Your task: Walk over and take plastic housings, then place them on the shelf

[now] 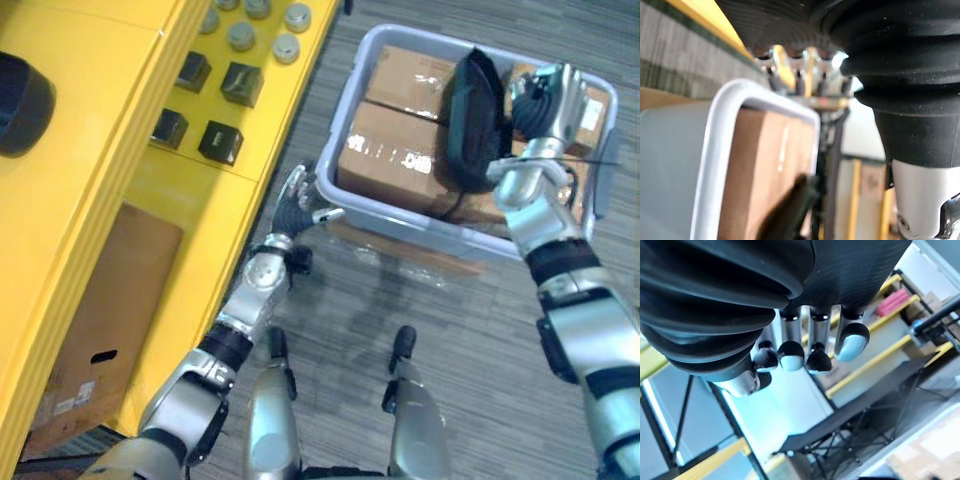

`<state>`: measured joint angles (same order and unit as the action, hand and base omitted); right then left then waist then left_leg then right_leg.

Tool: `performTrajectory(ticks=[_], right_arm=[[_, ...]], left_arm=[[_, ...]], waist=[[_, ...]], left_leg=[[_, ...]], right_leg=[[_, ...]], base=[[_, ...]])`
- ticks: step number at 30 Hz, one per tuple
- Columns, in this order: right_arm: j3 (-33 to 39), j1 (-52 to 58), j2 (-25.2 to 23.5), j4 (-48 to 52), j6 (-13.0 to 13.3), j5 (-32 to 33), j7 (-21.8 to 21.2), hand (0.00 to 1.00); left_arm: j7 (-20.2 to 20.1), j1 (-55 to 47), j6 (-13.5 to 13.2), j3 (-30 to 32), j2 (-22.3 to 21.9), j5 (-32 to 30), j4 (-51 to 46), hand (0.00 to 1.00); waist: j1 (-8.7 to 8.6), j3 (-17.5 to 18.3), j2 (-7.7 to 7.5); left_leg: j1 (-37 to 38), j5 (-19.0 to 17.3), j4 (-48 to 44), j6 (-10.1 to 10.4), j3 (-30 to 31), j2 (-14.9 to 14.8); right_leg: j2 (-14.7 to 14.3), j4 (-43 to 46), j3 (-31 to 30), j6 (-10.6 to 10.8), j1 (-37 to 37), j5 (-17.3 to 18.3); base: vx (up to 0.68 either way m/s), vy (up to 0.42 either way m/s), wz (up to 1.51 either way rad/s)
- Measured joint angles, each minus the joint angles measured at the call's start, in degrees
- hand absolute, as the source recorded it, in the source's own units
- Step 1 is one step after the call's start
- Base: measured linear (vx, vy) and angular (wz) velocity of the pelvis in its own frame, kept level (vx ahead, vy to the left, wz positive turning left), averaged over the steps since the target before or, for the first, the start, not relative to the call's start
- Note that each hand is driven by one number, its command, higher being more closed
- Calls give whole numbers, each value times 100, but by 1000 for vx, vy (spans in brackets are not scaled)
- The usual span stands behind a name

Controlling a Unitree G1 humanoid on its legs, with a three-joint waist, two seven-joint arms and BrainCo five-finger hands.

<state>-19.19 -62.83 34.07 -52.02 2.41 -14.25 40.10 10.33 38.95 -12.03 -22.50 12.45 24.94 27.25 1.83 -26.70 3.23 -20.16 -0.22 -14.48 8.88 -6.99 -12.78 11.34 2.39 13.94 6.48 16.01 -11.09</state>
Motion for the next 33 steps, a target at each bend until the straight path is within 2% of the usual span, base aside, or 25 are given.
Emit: performTrajectory(ticks=[4, 5, 10, 12, 14, 16, 19, 20, 21, 22, 24, 25, 27, 30, 33], right_arm=[[-6, 0, -39, -63, -271, 171, -331, 100], [-5, 0, -65, -138, -311, 245, -404, 0], [66, 28, -192, -647, -687, 739, -514, 0], [413, 41, -258, -806, -907, 1196, -513, 0], [810, 59, -269, -1019, -1013, 1706, -514, 0], [1081, 165, -283, -1079, -957, 2140, -522, 0], [1375, 259, -392, -1111, -481, 2472, -456, 0], [1491, 423, -442, -854, -230, 2477, -376, 0], [1600, 710, -488, -303, 134, 2467, -265, 0], [1643, 872, -496, 37, 283, 2460, -228, 0], [1840, 1527, -499, 1447, 854, 2380, -130, 0], [1890, 1714, -499, 1807, 963, 2312, -121, 0], [2064, 2631, -540, 3022, 1382, 1995, -41, 0], [2454, 3817, -950, 4094, 1744, 1884, -27, 0], [2602, 4739, -1321, 4698, 1816, 1648, -34, 0]], left_arm=[[1, 78, 8, -9, -67, -1, 166, 0], [1, 87, 13, -16, -68, -1, 188, 0], [10, 113, 51, -35, -75, -8, 264, 0], [14, 125, 46, -32, -80, -10, 285, 0], [16, 146, 17, -3, -101, -13, 275, 0], [69, 143, -40, 4, -113, -36, 221, 0], [133, 71, -160, 63, -126, -143, -196, 0], [204, -112, -257, 144, -176, -161, -505, 0], [269, -391, -350, 209, -176, -252, -906, 0], [296, -545, -400, 256, -166, -310, -1112, 0], [330, -1182, -573, 557, -159, -362, -1884, 0], [352, -1344, -603, 647, -157, -373, -2054, 0], [528, -2039, -762, 1007, -156, -540, -2626, 0], [720, -2888, -953, 1382, -171, -581, -3372, 0], [755, -3467, -1118, 1553, -209, -620, -3949, 0]], waist=[[4, 0, 0], [5, 0, 0], [18, 0, 0], [19, 0, 1], [31, 0, 1], [25, 0, 1], [-22, 0, 2], [-43, -1, 5], [-76, 1, 8], [-87, 1, 8], [-129, 1, 8], [-137, 1, 8], [-157, 1, 7], [-180, 3, -1], [-245, 54, -34]], left_leg=[[-4, 0, 0, 0, 1, 0], [-10, 0, 0, 1, 3, 0], [-125, 14, 3, 16, 13, 2], [-121, 14, 6, 16, 13, 4], [-115, 14, 11, 16, 14, 7], [-91, 15, 15, 15, 13, 8], [-56, 25, 17, 8, 10, 10], [37, 25, 38, 8, 4, 10], [148, 25, 82, 8, -7, 10], [202, 25, 108, 9, -14, 12], [326, 22, 165, 12, -26, 12], [366, 22, 209, 12, -32, 13], [551, 50, 326, 37, -42, 13], [895, 89, 523, 81, -127, 13], [1149, 88, 652, 87, -182, 18]], right_leg=[[0, 0, -1, -1, 4, 0], [0, -1, -1, -1, 9, 1], [0, -3, 1, -4, 121, -9], [0, -3, 1, -4, 117, -9], [1, -3, 0, -4, 112, -10], [1, -3, -4, -4, 94, -10], [1, -2, -11, -2, 67, -11], [1, -3, -12, -1, -11, -9], [1, -6, -13, 1, -95, -2], [2, -8, -13, 3, -136, 6], [2, -16, -12, 16, -234, 57], [2, -17, -12, 15, -253, 61], [-4, -37, -1, 16, -398, 93], [-7, -89, 4, 31, -633, 131], [-9, -161, 7, 80, -841, 177]], base=[[0, 0, 0], [0, 0, 0], [6, 3, 0], [41, 19, 1], [18, 11, 1], [0, 0, 0], [0, 0, 0], [0, 0, 0], [0, 0, 0], [0, 0, 0], [0, 0, 0], [0, 0, 0], [0, 0, 0], [41, 12, -5], [57, 17, -6]])
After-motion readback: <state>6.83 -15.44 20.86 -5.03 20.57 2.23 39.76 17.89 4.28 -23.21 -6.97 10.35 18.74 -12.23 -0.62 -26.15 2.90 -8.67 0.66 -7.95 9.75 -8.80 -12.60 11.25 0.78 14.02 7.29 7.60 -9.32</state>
